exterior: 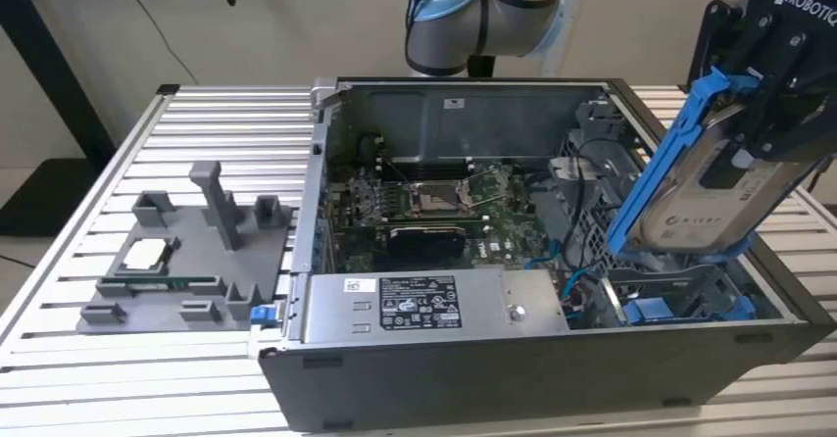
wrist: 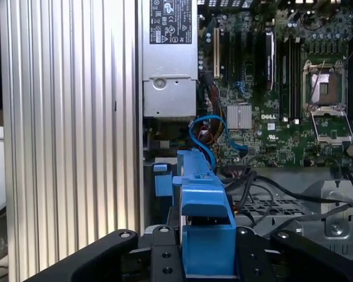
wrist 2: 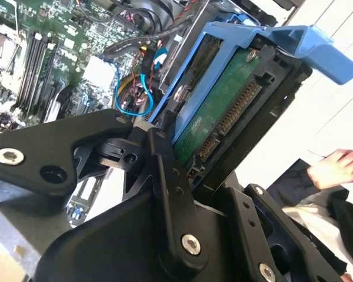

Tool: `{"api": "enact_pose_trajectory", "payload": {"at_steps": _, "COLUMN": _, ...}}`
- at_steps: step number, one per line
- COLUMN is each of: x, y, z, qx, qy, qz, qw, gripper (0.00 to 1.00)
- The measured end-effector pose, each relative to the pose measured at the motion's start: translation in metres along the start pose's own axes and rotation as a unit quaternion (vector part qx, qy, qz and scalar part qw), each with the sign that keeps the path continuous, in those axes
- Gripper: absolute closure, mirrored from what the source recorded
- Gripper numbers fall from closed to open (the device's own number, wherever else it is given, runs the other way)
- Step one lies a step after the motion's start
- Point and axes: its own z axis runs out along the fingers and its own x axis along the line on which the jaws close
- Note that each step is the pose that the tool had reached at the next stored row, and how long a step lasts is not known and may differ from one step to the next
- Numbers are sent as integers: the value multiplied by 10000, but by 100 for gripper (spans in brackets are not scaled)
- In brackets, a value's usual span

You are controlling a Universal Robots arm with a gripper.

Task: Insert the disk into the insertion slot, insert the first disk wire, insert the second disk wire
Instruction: 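Insert the disk into the insertion slot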

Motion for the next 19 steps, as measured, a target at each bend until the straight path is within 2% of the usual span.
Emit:
{"api": "enact_pose_trajectory", "payload": {"at_steps": 8, "x": 0, "y": -16, "z": 70, "qx": 0, "qy": 0, "qz": 0, "qw": 10000, "gripper": 68}}
{"api": "enact_pose_trajectory", "payload": {"at_steps": 19, "x": 3, "y": -133, "z": 230, "qx": 0, "qy": 1, "qz": 1, "qw": 10000, "gripper": 68}}
